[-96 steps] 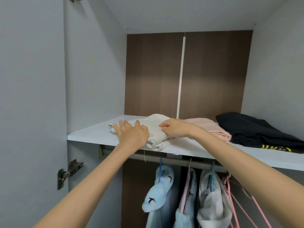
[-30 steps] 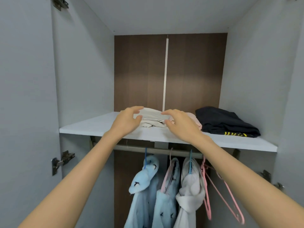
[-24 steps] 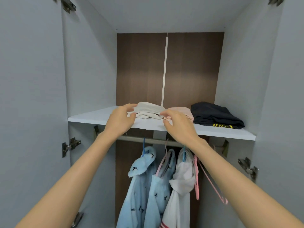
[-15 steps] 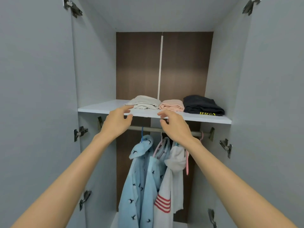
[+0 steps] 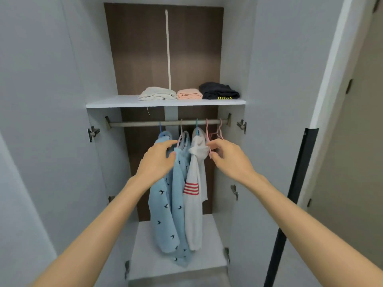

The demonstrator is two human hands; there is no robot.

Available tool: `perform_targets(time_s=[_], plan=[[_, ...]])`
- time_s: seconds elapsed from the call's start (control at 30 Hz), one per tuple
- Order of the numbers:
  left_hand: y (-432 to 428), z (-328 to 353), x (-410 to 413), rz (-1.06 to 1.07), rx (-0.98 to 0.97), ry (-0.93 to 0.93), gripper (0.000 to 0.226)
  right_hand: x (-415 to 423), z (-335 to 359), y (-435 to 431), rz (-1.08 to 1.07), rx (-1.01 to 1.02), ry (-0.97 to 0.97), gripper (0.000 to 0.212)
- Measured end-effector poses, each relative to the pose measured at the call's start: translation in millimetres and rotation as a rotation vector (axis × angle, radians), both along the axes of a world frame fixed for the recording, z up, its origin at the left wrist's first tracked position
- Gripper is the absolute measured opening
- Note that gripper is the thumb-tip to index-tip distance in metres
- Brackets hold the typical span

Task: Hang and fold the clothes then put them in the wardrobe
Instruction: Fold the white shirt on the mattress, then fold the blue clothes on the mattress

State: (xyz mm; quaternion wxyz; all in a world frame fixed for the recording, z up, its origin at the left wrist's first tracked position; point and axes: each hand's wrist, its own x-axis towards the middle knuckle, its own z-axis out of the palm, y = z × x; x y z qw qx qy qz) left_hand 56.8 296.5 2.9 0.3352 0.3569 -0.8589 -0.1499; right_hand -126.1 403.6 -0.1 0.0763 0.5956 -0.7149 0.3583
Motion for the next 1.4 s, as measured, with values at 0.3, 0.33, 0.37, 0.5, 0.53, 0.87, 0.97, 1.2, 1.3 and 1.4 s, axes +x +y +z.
perform_targets(time_s=[0.3, 0.33, 0.37, 0.5, 0.53, 0.87, 0.97, 1.2, 1.3, 1.4], plan=[[129.7, -46.6, -44.9, -0.306, 0.104, -0.067, 0.042, -0.9, -46.9, 185.0, -0.262, 0.136, -0.042, 0.031], [144.8, -51.2, -54.5, -0.337, 0.109, -0.078, 0.042, -4.9, -50.7, 206.0, -0.301, 0.140, -0.059, 0.031], [159.9, -56.2, -65.0, -0.371, 0.107, -0.091, 0.042, -9.2, -54.6, 227.4, -0.345, 0.141, -0.076, 0.031], [223.8, -78.7, -110.3, -0.528, 0.113, -0.115, 0.041, -26.2, -74.6, 314.8, -0.528, 0.173, -0.119, 0.030], [241.5, -85.0, -121.9, -0.570, 0.126, -0.127, 0.041, -31.3, -80.7, 335.9, -0.568, 0.184, -0.125, 0.030], [429.2, -181.1, -222.1, -0.796, 0.248, -0.306, 0.040, -79.8, -180.0, 537.1, -0.774, 0.321, -0.288, 0.030], [465.7, -218.6, -239.6, -0.816, 0.297, -0.375, 0.040, -91.7, -221.0, 578.6, -0.788, 0.384, -0.372, 0.031], [519.5, -334.1, -255.0, -0.832, 0.377, -0.532, 0.041, -100.2, -338.9, 645.1, -0.865, 0.544, -0.579, 0.034], [529.5, -385.0, -251.6, -0.854, 0.377, -0.591, 0.043, -95.8, -389.2, 658.9, -0.900, 0.585, -0.661, 0.035], [538.1, -434.2, -247.6, -0.869, 0.405, -0.627, 0.044, -86.9, -442.1, 667.5, -0.940, 0.654, -0.718, 0.032]])
